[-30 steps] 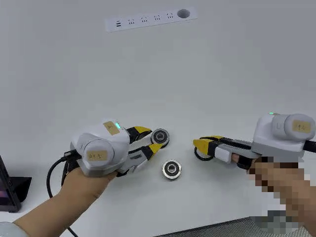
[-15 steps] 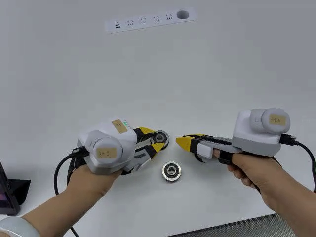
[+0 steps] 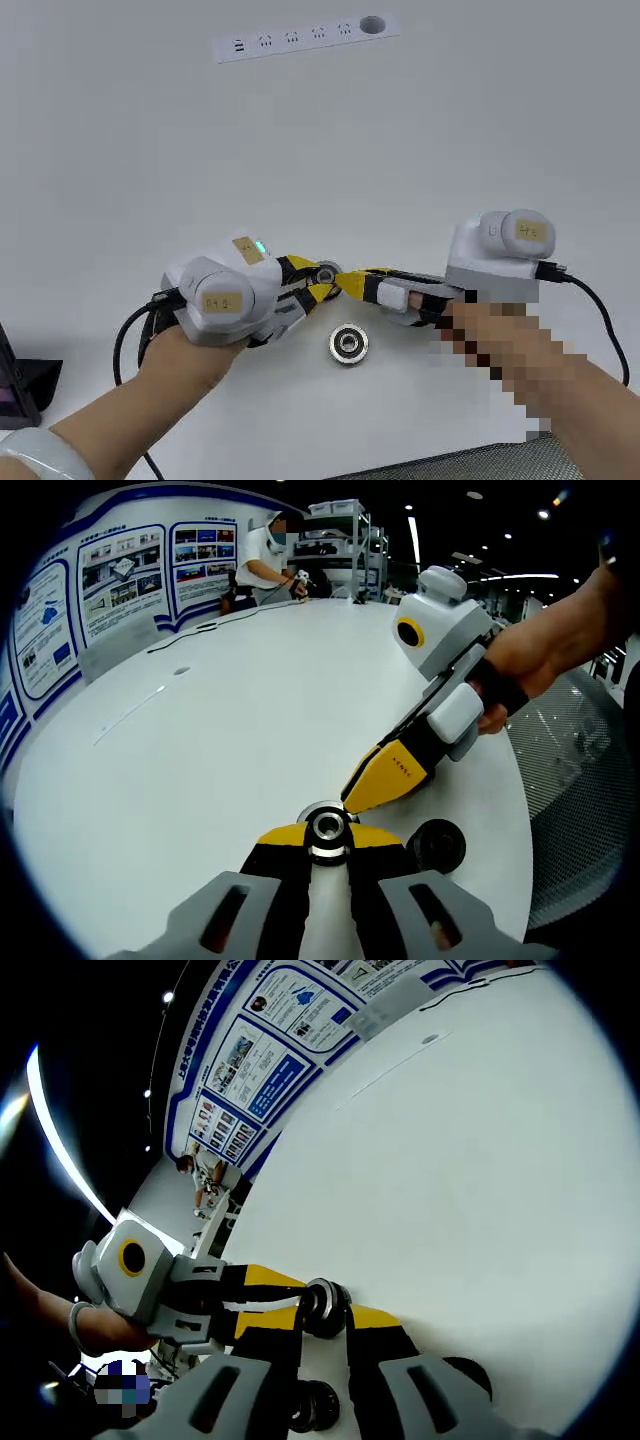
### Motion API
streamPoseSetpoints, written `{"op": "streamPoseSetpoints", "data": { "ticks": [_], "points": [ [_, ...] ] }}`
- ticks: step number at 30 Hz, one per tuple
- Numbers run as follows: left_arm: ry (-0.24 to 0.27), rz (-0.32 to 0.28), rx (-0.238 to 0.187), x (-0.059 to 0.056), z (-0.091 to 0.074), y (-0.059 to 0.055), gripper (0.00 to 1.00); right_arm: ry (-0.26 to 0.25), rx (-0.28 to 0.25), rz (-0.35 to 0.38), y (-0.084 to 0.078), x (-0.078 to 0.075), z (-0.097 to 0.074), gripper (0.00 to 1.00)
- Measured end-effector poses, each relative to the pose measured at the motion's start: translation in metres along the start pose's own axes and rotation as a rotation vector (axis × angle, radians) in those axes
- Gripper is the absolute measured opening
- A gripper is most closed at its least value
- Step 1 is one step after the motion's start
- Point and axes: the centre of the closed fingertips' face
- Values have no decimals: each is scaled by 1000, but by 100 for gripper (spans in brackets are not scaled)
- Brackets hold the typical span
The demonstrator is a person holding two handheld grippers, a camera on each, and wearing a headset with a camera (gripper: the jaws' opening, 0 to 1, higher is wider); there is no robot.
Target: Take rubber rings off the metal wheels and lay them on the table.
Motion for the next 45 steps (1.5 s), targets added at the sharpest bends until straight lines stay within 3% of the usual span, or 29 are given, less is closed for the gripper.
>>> {"op": "streamPoseSetpoints", "data": {
  "ticks": [8, 26, 39, 45],
  "points": [
    [0, -3, -1, 0, 0, 0, 14, 9, 9, 20, -2, 2, 7, 20],
    [4, -10, -3, 1, 0, -1, 14, 22, 5, 28, -1, 5, 1, 19],
    [4, -14, -2, 0, 0, 0, 14, -11, 3, 14, 0, -3, 0, 5],
    [3, -14, -2, 1, 0, -1, 13, -13, 3, -2, 1, 1, -1, 3]
  ]
}}
Point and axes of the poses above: the centre of the closed fingertips' face, and the gripper's own axes: z roughly forward along the fingers, x roughly to its left, y roughly out of its top, and after that the axes turned 1 degree about y, right-handed
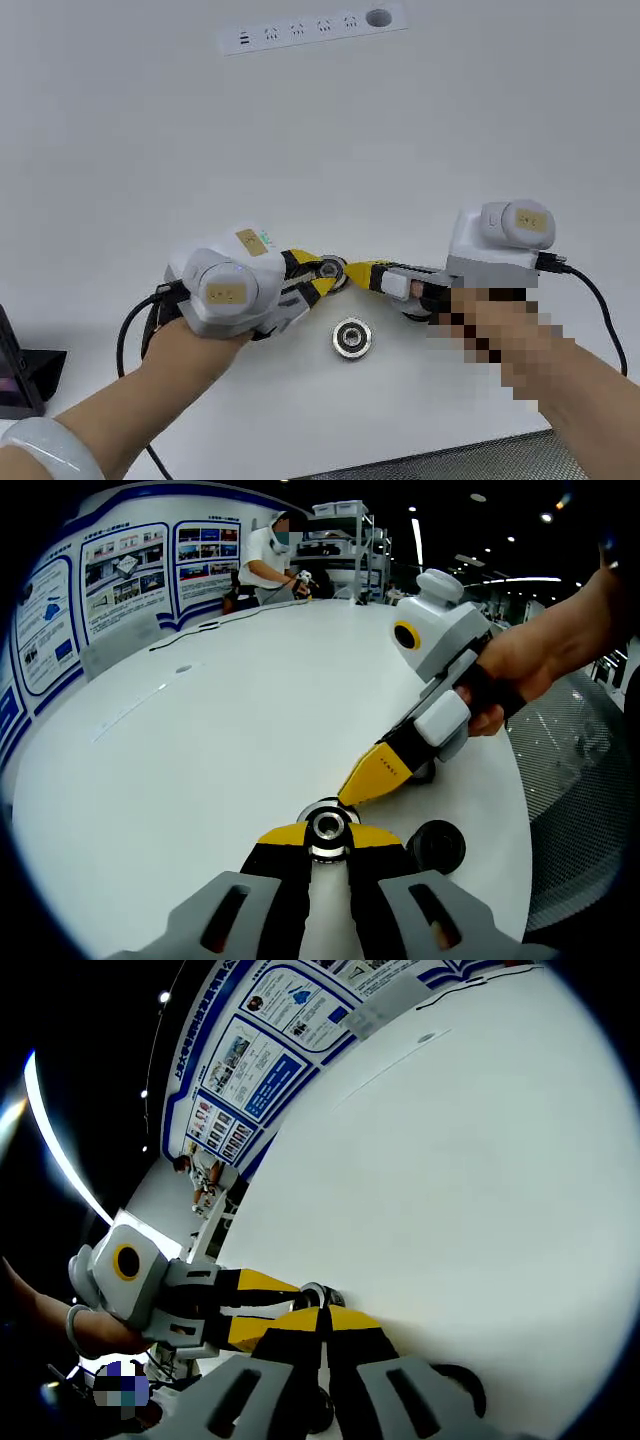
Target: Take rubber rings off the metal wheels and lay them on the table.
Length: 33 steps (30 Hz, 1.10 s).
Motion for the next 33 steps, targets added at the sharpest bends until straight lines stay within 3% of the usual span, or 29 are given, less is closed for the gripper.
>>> {"op": "streamPoseSetpoints", "data": {
  "ticks": [23, 33],
  "points": [
    [-1, 5, 2, -1, 0, 0, 13, 9, -3, -39, 2, 6, 0, 2],
    [1, 10, 3, -1, 0, 1, 13, 45, -10, -42, 5, 18, 1, 2]
  ]
}}
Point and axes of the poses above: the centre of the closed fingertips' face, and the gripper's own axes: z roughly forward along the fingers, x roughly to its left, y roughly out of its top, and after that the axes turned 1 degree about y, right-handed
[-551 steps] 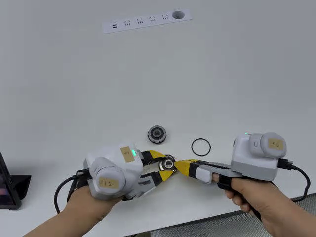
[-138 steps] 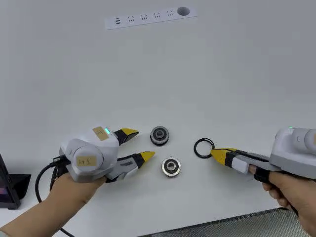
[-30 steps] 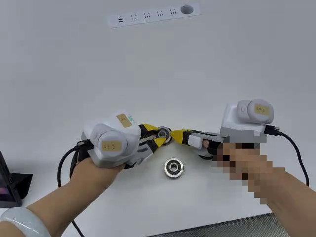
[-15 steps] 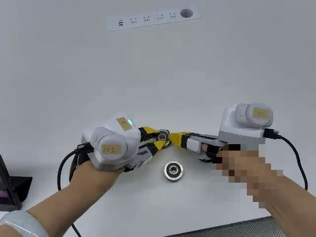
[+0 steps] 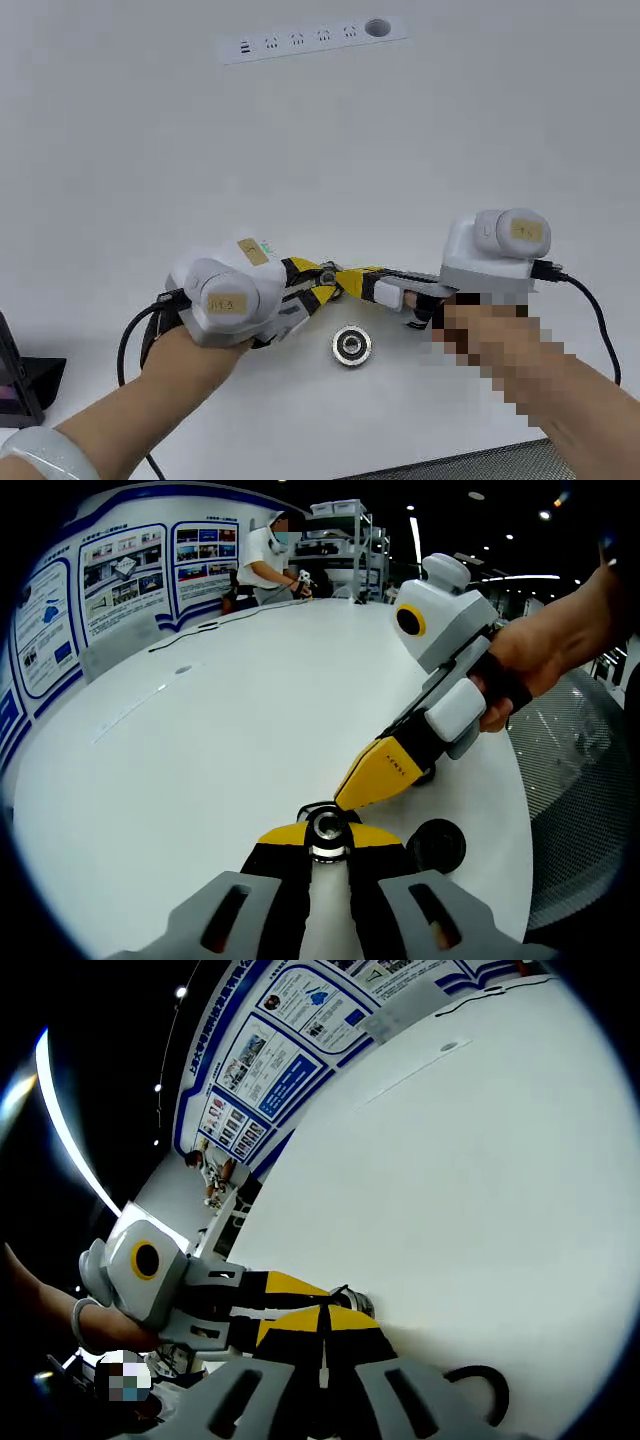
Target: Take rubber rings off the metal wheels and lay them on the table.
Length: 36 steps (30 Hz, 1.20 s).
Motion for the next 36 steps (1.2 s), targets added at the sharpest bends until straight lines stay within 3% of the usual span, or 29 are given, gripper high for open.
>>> {"op": "streamPoseSetpoints", "data": {
  "ticks": [5, 16, 25, 36],
  "points": [
    [0, 0, -1, 0, 0, 0, 13, 17, -13, 3, 3, 6, -2, 2],
    [-10, 4, -9, -1, 0, 1, 14, -21, -3, 13, -2, -5, -3, 2],
    [-10, 27, -44, -4, -5, 4, 25, -27, 0, 17, -2, -7, -2, 2],
    [14, 15, -33, -1, -9, -3, 41, -7, -5, 16, -2, 2, -5, 2]
  ]
}}
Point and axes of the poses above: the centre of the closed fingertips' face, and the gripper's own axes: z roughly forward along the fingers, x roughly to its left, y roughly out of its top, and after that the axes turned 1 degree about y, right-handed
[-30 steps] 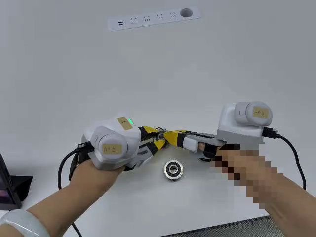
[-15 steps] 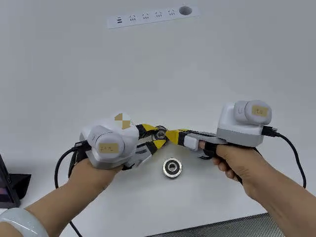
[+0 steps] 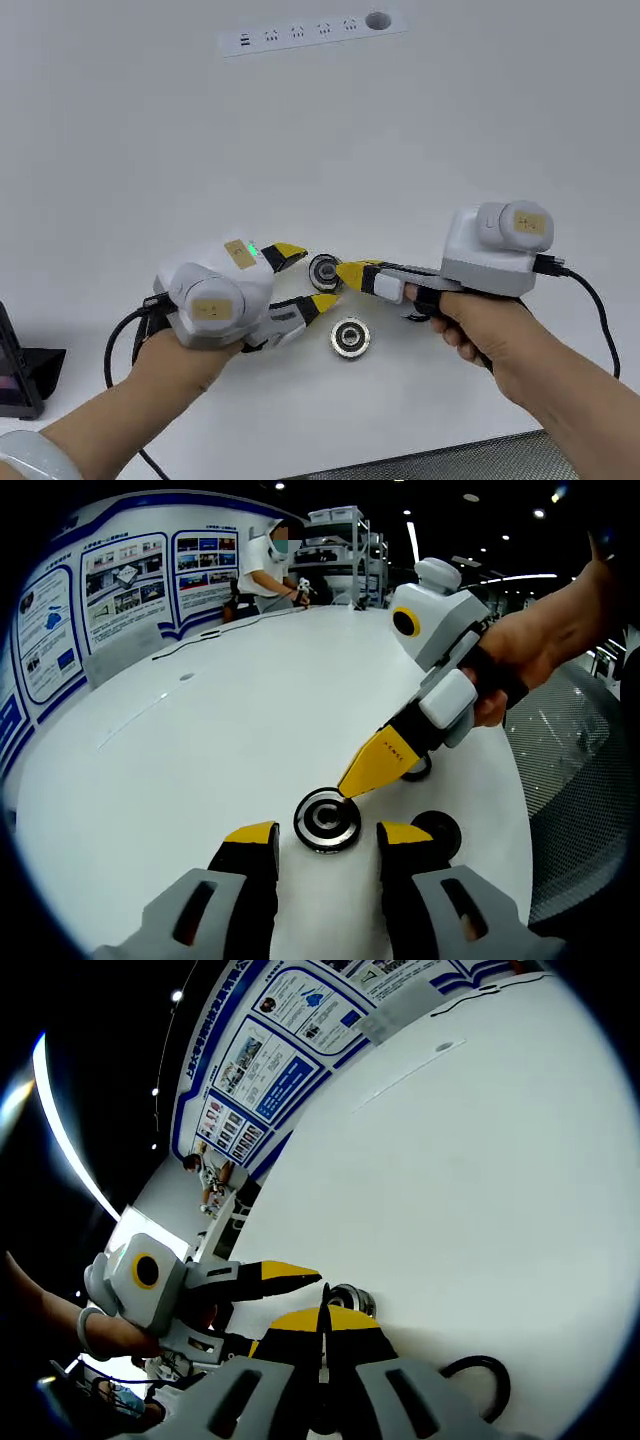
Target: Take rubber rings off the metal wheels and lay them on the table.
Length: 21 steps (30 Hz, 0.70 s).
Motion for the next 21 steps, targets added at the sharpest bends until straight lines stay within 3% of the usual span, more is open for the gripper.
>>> {"op": "streamPoseSetpoints", "data": {
  "ticks": [13, 21],
  "points": [
    [11, -32, 6, 0, -5, -7, 49, 28, -35, 24, 0, 11, -16, 2],
    [17, -43, 2, 0, -8, -9, 53, 1, -76, 59, -3, 3, -47, 2]
  ]
}}
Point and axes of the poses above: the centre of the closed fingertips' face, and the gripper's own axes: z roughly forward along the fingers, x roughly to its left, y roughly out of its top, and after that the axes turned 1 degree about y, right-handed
